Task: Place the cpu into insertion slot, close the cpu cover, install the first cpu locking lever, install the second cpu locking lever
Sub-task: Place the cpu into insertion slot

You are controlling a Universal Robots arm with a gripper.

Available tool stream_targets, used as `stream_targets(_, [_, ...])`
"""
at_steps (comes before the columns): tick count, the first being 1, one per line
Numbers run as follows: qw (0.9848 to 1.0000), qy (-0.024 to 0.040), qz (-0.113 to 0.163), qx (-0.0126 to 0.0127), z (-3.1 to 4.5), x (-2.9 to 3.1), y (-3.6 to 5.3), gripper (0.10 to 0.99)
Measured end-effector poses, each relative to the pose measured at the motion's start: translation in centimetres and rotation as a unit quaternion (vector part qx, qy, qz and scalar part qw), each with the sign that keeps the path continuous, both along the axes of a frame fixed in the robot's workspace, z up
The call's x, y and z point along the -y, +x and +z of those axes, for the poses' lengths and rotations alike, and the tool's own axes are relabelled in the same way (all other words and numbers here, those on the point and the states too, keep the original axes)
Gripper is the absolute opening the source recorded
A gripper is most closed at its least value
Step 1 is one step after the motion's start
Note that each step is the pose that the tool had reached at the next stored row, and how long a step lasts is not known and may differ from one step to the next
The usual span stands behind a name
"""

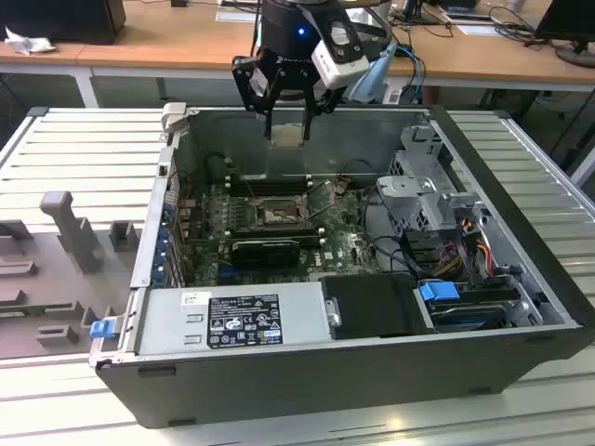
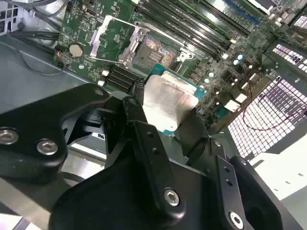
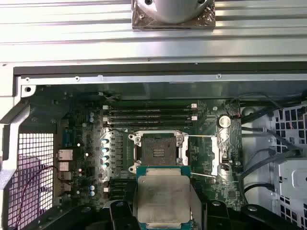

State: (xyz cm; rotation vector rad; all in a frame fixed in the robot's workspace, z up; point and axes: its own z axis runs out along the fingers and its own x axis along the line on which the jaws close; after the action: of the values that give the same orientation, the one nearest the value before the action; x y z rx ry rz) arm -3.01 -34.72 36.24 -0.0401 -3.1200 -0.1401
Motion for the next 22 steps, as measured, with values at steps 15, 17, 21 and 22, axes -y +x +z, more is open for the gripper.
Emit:
stream_targets(15, [0.9966, -0.0019, -0.082, -0.0007, -0.39, 0.01, 0.00, 0.529])
stream_targets(17, [0.9964, -0.0021, -0.085, -0.0008, -0.43, 0.01, -0.01, 0.529])
stream_targets(21, [0.9941, -0.0023, -0.109, -0.0008, -0.49, 0.01, -0.01, 0.529])
stream_targets(22, [0.9935, -0.0023, -0.114, -0.0008, -0.49, 0.01, -0.01, 0.529])
